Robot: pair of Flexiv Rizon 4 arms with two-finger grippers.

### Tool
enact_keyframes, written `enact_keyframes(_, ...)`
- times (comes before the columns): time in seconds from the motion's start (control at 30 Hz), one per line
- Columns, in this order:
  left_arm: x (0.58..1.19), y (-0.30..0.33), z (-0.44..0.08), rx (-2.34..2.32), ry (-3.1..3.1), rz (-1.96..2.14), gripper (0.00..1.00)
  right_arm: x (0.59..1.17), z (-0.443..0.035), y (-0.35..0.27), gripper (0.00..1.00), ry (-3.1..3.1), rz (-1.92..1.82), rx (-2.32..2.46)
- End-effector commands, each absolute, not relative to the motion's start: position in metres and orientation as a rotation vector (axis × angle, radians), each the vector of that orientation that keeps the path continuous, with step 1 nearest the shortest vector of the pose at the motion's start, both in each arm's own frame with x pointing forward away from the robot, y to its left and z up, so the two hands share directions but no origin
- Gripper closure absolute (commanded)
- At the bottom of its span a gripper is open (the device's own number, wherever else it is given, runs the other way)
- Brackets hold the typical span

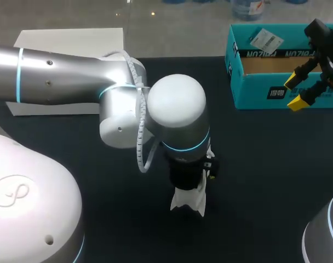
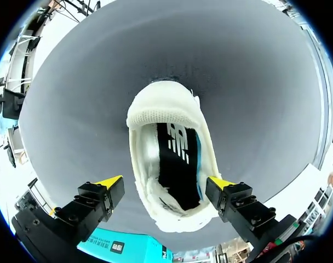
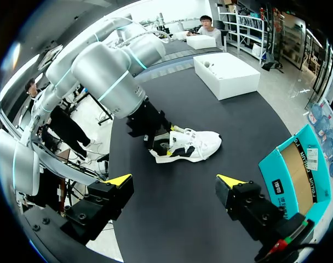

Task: Take the shoe out of the shoebox, open the shoe tongue, remove and reinsert the insole, then place the shoe into the shoebox

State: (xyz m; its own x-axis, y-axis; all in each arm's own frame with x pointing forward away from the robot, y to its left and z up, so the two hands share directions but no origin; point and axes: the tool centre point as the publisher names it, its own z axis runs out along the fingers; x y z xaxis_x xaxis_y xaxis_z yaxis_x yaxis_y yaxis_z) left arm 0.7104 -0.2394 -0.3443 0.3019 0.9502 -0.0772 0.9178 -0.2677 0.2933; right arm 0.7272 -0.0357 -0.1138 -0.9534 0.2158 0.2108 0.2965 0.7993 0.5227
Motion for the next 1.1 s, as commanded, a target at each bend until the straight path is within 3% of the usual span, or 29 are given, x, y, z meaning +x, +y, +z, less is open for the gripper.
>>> enact_keyframes(0.03,0.707,-0.236,-0.328,2.306,1.716,0.204,0.00,0.729,-0.114,-0.035,0.00,-2.845,-0.856,-0.406)
enact_keyframes(0.53,0.741,-0.225,-0.269,2.236,1.737,0.243,0.00,0.729,-0.114,-0.035,0.00,-2.845,-0.856,-0.406)
enact_keyframes(0.57,0.744,-0.224,-0.267,2.230,1.732,0.220,0.36,0.729,-0.114,-0.035,0.00,-2.845,-0.856,-0.406)
enact_keyframes(0.6,0.746,-0.224,-0.266,2.228,1.732,0.207,0.78,0.729,-0.114,-0.035,0.00,-2.845,-0.856,-0.406)
enact_keyframes(0.63,0.747,-0.224,-0.266,2.236,1.742,0.203,1.00,0.729,-0.114,-0.035,0.00,-2.845,-0.856,-0.406)
enact_keyframes(1.1,0.743,-0.225,-0.298,2.262,1.774,0.150,1.00,0.729,-0.114,-0.035,0.00,-2.845,-0.856,-0.406)
